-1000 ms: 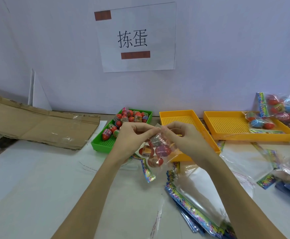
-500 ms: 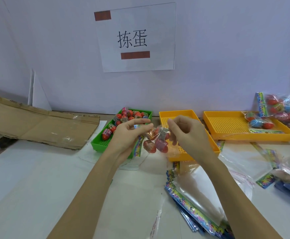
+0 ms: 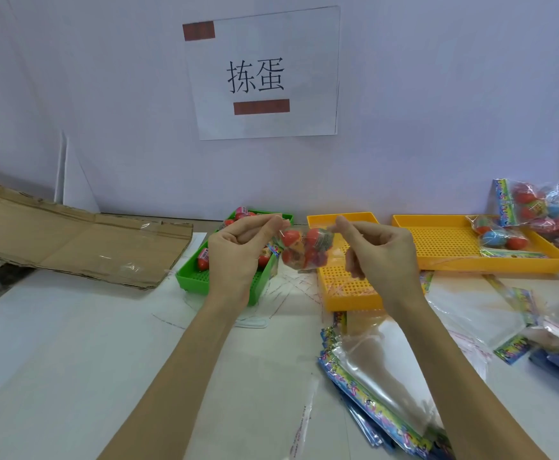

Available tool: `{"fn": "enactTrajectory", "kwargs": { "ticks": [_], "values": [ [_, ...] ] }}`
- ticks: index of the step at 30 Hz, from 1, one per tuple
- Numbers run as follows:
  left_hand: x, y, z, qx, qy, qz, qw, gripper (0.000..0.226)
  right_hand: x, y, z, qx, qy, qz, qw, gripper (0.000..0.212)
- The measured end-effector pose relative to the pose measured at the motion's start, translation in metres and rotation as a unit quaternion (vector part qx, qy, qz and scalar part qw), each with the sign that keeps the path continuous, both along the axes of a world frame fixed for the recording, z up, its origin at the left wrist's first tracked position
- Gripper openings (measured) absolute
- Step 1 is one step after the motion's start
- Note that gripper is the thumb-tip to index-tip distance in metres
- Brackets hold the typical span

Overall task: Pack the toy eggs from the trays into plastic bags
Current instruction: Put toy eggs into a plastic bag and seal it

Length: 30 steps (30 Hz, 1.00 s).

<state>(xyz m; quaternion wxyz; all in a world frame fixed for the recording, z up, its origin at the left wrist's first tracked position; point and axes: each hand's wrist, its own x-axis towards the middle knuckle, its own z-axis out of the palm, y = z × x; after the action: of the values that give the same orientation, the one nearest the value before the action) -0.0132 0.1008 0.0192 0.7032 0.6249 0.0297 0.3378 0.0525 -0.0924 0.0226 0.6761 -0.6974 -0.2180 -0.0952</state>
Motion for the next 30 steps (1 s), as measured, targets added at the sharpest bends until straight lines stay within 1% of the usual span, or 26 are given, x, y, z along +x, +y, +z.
{"fn": "enactTrajectory", "kwargs": {
  "ticks": [2,4,6,8,9,11,12,14,16,18,20,22,23,24,26,27,30],
  "values": [
    [-0.001,-0.001,0.001,0.016,-0.004,-0.004,1.000,0.014,-0.001,0.001,0.003,0.044,0.039,0.046,0.997,0.021],
    [0.000,0.000,0.001,0.025,0.001,-0.004,1.000,0.026,-0.001,0.002,0.003,0.067,0.056,0.076,0.993,0.022],
    [0.003,0.000,-0.002,0.017,0.038,0.004,0.999,0.040,0.000,0.004,0.002,0.062,0.040,0.072,0.995,0.021],
    [0.007,-0.004,-0.004,-0.027,0.102,-0.027,0.994,0.054,-0.001,0.006,-0.001,0.055,0.022,0.058,0.997,0.017],
    [0.008,-0.006,-0.005,-0.070,0.124,-0.061,0.988,0.056,-0.001,0.008,-0.003,0.051,0.018,0.057,0.997,0.016],
    [0.008,-0.009,-0.004,-0.154,0.134,-0.121,0.971,0.049,0.000,0.010,-0.007,0.033,0.018,0.063,0.997,0.015],
    [0.009,-0.009,-0.004,-0.178,0.129,-0.131,0.967,0.046,0.000,0.011,-0.009,0.022,0.021,0.068,0.997,0.014],
    [0.008,-0.008,-0.003,-0.186,0.120,-0.117,0.968,0.042,0.000,0.012,-0.009,0.024,0.051,0.078,0.995,0.024],
    [0.006,-0.007,-0.003,-0.150,0.123,-0.102,0.976,0.045,-0.001,0.014,-0.006,0.050,0.106,0.070,0.991,0.037],
    [0.005,-0.007,-0.003,-0.117,0.128,-0.121,0.977,0.049,-0.001,0.015,-0.006,0.043,0.150,0.049,0.986,0.043],
    [0.004,-0.006,-0.004,-0.078,0.128,-0.150,0.977,0.049,-0.001,0.014,-0.007,0.018,0.170,0.050,0.984,0.040],
    [0.004,-0.005,-0.005,-0.039,0.129,-0.165,0.977,0.043,0.000,0.012,-0.010,0.036,0.189,0.078,0.978,0.035],
    [0.004,-0.005,-0.005,-0.019,0.130,-0.158,0.979,0.040,0.001,0.011,-0.011,0.052,0.194,0.086,0.976,0.032],
    [0.004,-0.006,-0.006,0.004,0.128,-0.135,0.983,0.043,0.001,0.010,-0.011,0.062,0.191,0.085,0.976,0.031],
    [0.007,-0.008,-0.013,0.058,0.125,-0.075,0.988,0.057,0.001,0.009,-0.011,0.062,0.164,0.080,0.981,0.029],
    [0.008,-0.010,-0.016,0.080,0.124,-0.050,0.988,0.056,0.001,0.009,-0.011,0.052,0.148,0.078,0.985,0.028],
    [0.011,-0.014,-0.020,0.118,0.100,0.002,0.988,0.043,-0.003,0.011,-0.010,0.050,0.127,0.060,0.989,0.024]
  ]
}}
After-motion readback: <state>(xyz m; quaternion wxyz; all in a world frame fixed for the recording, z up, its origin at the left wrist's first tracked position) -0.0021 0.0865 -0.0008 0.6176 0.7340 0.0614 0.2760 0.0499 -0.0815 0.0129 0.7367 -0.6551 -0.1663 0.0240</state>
